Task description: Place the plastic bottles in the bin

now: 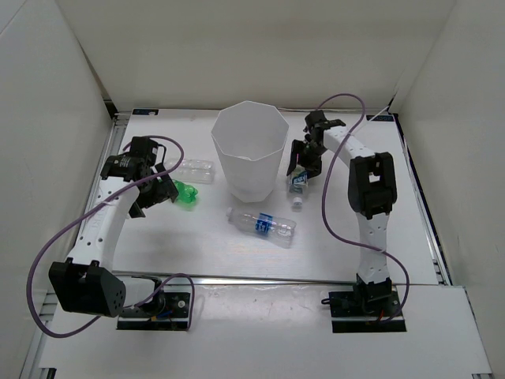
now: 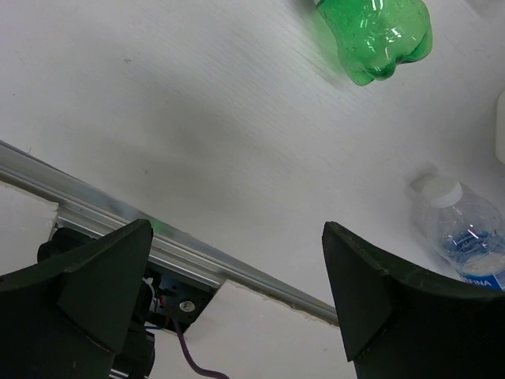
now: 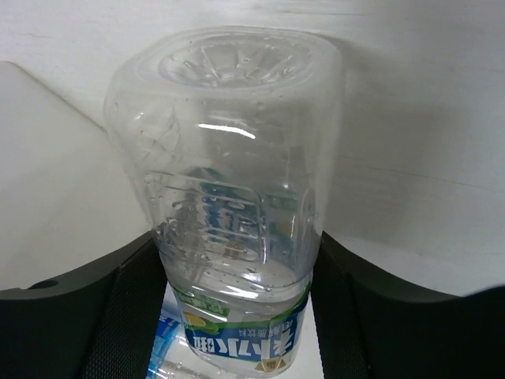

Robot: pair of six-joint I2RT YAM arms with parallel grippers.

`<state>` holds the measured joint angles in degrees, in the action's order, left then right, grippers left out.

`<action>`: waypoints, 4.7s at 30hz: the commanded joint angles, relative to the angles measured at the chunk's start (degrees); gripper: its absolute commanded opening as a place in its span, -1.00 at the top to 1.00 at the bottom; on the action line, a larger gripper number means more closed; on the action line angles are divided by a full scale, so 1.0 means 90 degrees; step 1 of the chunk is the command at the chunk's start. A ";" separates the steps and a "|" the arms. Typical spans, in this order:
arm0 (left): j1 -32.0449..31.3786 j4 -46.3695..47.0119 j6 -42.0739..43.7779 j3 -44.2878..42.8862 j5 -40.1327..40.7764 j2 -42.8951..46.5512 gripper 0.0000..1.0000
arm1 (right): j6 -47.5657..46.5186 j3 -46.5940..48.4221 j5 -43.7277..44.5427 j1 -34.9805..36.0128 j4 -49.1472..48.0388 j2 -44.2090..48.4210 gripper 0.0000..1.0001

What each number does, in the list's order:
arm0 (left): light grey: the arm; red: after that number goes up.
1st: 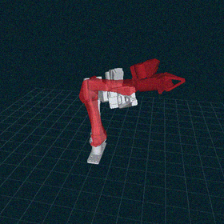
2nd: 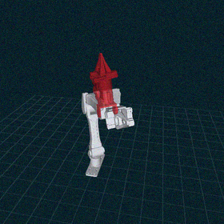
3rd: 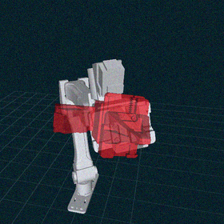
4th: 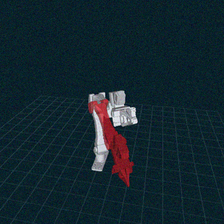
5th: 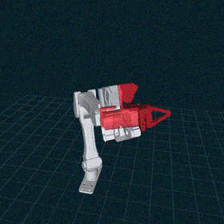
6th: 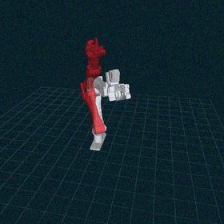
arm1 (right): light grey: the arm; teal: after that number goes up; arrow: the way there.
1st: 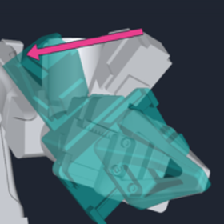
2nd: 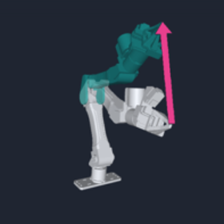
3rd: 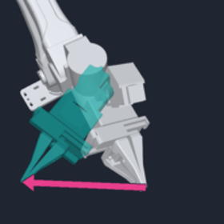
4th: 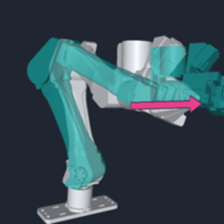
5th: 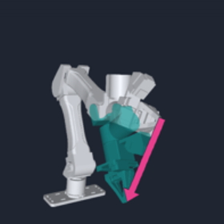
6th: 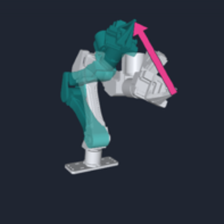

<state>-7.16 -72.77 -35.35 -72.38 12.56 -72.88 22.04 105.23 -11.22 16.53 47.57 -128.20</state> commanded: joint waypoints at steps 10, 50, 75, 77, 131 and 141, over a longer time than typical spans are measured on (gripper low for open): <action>0.0034 -0.0010 -0.0017 -0.0307 0.0040 -0.0056 -1.00 | 0.0061 0.0094 0.0819 -0.1122 0.0701 0.0581 0.20; 0.0034 0.0254 -0.0076 -0.0406 -0.0438 -0.0261 -1.00 | 0.1243 0.2879 -0.4066 -0.0109 -0.2200 0.2018 0.21; 0.0034 0.0137 0.0041 0.0073 -0.0428 0.0178 -1.00 | -0.0642 0.3152 -0.1546 0.0966 -0.1644 0.1471 -0.81; 0.0034 0.0195 0.0041 0.0073 -0.0428 0.0178 -1.00 | -0.0710 0.3210 -0.1429 0.0966 -0.1643 0.1529 -0.90; 0.1528 0.2100 -0.2254 -0.0425 -0.2255 -0.3298 -1.00 | 0.0148 0.0378 0.0251 -0.0148 -0.0178 0.4411 -1.00; 0.1469 0.2226 -0.2069 -0.0483 -0.2255 -0.3933 -0.86 | 0.0090 0.0505 0.0134 -0.0148 -0.0178 0.4177 -1.00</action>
<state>6.35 -53.54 -55.29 -76.34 -8.60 -108.07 23.59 107.87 -9.23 15.11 46.70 -90.02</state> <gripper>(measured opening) 0.941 0.996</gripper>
